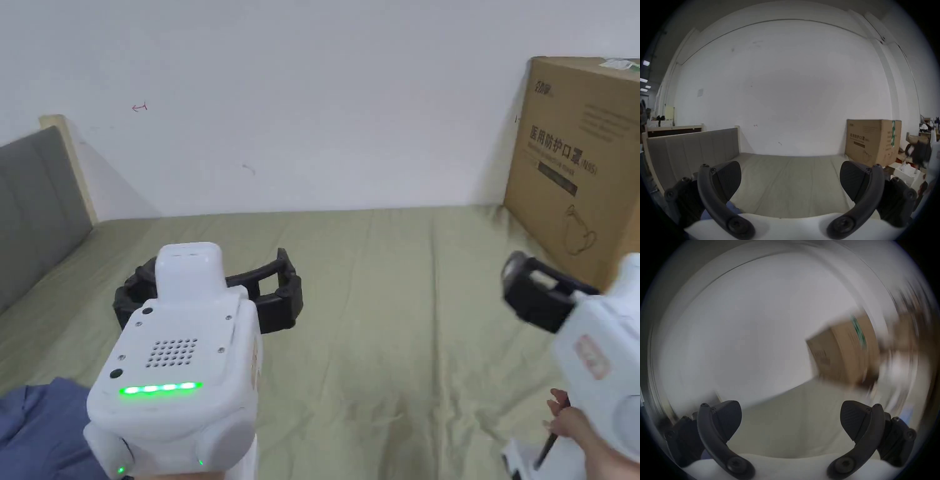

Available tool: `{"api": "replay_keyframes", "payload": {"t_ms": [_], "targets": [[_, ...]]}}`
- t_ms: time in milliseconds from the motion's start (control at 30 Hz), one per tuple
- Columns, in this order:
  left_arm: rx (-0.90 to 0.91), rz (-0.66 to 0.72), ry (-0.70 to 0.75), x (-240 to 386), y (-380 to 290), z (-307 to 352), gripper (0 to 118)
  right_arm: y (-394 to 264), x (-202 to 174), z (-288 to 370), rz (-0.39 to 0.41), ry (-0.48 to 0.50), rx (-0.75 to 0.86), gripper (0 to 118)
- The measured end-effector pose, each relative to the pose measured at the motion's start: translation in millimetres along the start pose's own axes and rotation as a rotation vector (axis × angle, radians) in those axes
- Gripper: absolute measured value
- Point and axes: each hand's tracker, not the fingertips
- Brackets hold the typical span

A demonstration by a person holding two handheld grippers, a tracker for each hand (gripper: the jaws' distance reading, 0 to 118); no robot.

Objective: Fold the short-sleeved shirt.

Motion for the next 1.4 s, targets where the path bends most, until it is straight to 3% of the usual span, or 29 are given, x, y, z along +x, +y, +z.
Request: {"api": "replay_keyframes", "payload": {"t_ms": [33, 67, 100, 167, 200, 233, 467, 600, 867, 1033, 1200, 1400], "targets": [[0.031, -0.069, 0.034, 8.2, -3.8, 5.1, 118, 0.1, -18.4, 1.4, 0.2, -0.077, -0.014, 118], [0.066, -0.128, 0.056, 12.0, -6.6, 8.3, 118, -2.7, -31.0, 3.7, 0.265, -0.138, 0.029, 118], [0.081, -0.15, 0.051, 13.4, -7.9, 9.9, 118, -5.9, -34.1, 8.8, 0.242, -0.087, 0.099, 118], [0.061, -0.145, 0.011, 17.0, -8.9, 11.9, 118, -1.4, -37.0, 15.4, 0.075, 0.027, 0.093, 118], [0.045, -0.145, -0.012, 18.3, -9.0, 11.1, 118, -1.1, -28.4, 13.3, -0.002, 0.032, 0.061, 118], [0.03, -0.144, -0.026, 19.3, -9.3, 10.5, 118, 0.2, -28.8, 12.5, -0.027, 0.026, 0.04, 118], [0.011, -0.142, -0.042, 19.5, -6.9, 11.5, 118, 1.3, -27.7, 10.3, -0.006, 0.053, 0.062, 118], [0.007, -0.112, -0.026, 18.2, -5.6, 11.2, 118, 3.4, -25.3, 9.0, -0.046, 0.096, 0.013, 118], [-0.016, -0.074, -0.015, 16.5, -2.9, 9.8, 118, 0.4, -20.9, 7.6, -0.017, 0.07, 0.012, 118], [-0.01, -0.06, -0.004, 16.0, -4.7, 9.3, 118, 0.6, -19.6, 9.0, -0.046, 0.065, 0.013, 118], [-0.001, -0.058, -0.01, 16.0, -5.8, 8.7, 118, 2.3, -22.6, 11.0, 0.009, 0.075, 0.022, 118], [0.002, -0.058, 0.008, 15.4, -4.4, 10.1, 118, 2.9, -21.4, 18.8, -0.052, 0.124, 0.065, 118]]}}
